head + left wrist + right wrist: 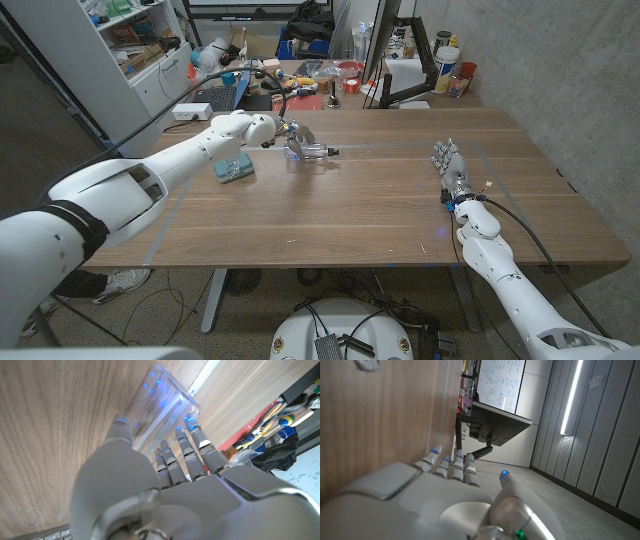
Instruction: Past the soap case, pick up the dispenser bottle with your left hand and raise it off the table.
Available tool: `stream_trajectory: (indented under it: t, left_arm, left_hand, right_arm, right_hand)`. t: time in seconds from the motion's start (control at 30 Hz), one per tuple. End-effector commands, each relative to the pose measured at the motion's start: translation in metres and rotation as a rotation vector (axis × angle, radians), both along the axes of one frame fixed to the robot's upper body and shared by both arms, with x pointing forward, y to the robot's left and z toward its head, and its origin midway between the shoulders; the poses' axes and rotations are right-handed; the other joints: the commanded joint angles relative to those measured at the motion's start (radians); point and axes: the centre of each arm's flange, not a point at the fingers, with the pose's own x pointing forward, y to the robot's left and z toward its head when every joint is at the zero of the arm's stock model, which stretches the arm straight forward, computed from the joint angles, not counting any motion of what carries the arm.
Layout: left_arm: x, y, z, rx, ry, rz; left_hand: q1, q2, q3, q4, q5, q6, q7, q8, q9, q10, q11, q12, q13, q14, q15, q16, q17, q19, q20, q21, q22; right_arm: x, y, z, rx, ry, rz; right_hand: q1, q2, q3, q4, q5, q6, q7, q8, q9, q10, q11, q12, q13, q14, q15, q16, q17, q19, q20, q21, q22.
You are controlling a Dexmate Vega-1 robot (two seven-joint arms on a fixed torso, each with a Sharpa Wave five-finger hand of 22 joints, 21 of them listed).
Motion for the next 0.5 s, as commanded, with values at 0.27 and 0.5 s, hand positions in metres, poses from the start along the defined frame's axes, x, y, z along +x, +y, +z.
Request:
stream_trajectory:
  t: [0.27, 0.5]
  left_arm:
    - [-0.0101, 0.0051, -0.0049, -0.086, -0.120, -0.028]
    - [-0.0139, 0.0096, -0.0028, -0.133, -0.155, -0.032]
  left_hand:
    - [0.128, 0.090, 0.039, -0.001, -0.039, 0.266, 0.028, 0.030, 0.015, 0.333, -0.056, 0.077, 0.054, 0.339, -0.174, 0.011, 0.022, 0.170, -0.111, 0.038, 0.009]
    - [0.166, 0.099, 0.058, -0.010, -0.050, 0.289, 0.037, 0.025, 0.017, 0.353, -0.057, 0.084, 0.065, 0.379, -0.177, 0.000, 0.022, 0.203, -0.115, 0.051, 0.011]
  right_arm:
    - [-0.0029, -0.0030, 0.0025, -0.012, -0.007, -0.006]
    - [-0.0043, -0.0040, 0.0022, -0.010, -0.009, -0.006]
  right_hand:
    - [-0.010, 0.005, -0.003, 0.000, 0.003, 0.010, 0.001, 0.004, 0.005, 0.009, 0.002, -0.001, 0.003, 0.005, -0.001, -0.001, 0.003, 0.011, -0.062, -0.006, 0.006]
    - [-0.011, 0.005, -0.004, 0.000, 0.003, 0.011, 0.001, 0.004, 0.006, 0.009, 0.002, -0.001, 0.003, 0.005, -0.001, -0.002, 0.003, 0.013, -0.062, -0.010, 0.006]
